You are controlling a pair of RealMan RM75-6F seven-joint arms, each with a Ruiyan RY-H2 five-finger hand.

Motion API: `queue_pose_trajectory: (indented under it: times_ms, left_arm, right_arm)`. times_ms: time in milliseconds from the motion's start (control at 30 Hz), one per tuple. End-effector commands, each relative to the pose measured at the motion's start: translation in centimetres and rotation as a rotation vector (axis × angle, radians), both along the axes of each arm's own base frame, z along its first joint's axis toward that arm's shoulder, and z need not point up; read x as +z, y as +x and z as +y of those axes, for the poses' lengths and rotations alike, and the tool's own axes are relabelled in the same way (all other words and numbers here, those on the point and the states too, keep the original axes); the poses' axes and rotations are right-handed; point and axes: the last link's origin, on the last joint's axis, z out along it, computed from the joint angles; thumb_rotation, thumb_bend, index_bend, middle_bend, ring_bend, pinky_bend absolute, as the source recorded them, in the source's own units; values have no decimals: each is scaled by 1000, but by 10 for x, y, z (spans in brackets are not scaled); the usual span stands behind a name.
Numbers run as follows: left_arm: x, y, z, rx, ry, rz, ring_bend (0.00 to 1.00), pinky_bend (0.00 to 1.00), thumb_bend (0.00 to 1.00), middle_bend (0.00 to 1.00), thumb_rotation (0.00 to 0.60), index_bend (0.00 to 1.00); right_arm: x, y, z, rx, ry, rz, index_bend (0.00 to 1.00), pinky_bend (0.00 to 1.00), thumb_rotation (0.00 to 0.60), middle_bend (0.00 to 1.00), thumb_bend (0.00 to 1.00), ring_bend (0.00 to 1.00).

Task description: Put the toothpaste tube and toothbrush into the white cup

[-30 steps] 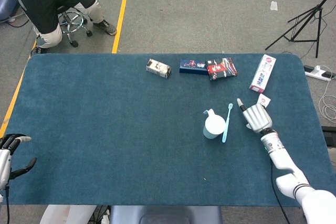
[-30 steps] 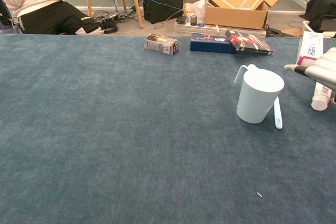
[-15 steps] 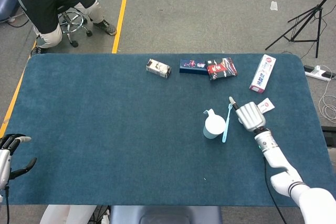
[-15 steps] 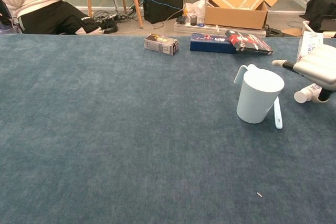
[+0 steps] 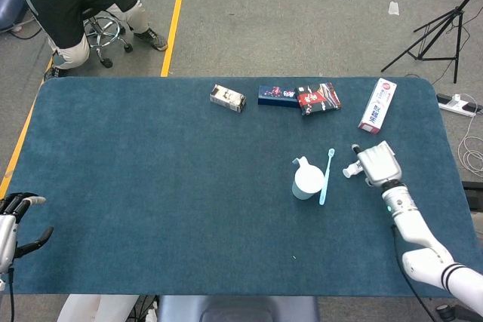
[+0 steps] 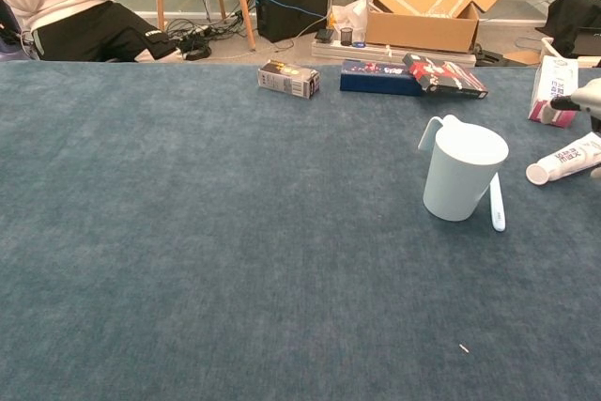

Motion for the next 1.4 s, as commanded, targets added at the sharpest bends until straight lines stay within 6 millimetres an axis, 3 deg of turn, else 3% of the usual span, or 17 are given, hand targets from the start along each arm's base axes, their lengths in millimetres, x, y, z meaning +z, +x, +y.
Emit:
queue_pose_trajectory:
  times_ms: [33, 500, 667, 900, 1400]
  left_arm:
    - [0, 0, 0, 1, 0, 0, 213, 266, 219, 299, 600, 329]
    - [2, 0, 0, 3, 3, -7, 213, 268, 219, 299, 600, 330]
    - [3, 0, -1, 3, 5, -10, 213, 268, 219, 299, 600, 329]
    - [4, -1, -2, 4, 9, -10, 213, 268, 219, 299, 600, 330]
    - [5, 0, -3, 5, 16, -7, 213, 268, 218, 299, 600, 330]
  right_arm:
    - [5, -1, -3, -56, 1, -34, 314, 1000, 600, 1000, 0, 935]
    - [-13, -1, -9, -117, 32, -89, 326, 1000, 600, 1000, 6, 941]
    - [-19, -2, -12, -131, 42, -119, 347, 1000, 600, 1000, 70, 947]
    - [-21, -1, -17, -144, 45, -147, 371, 1000, 600, 1000, 148, 951]
    - [-22, -7, -25, -169, 37, -137, 401, 1000, 600, 1000, 178, 952]
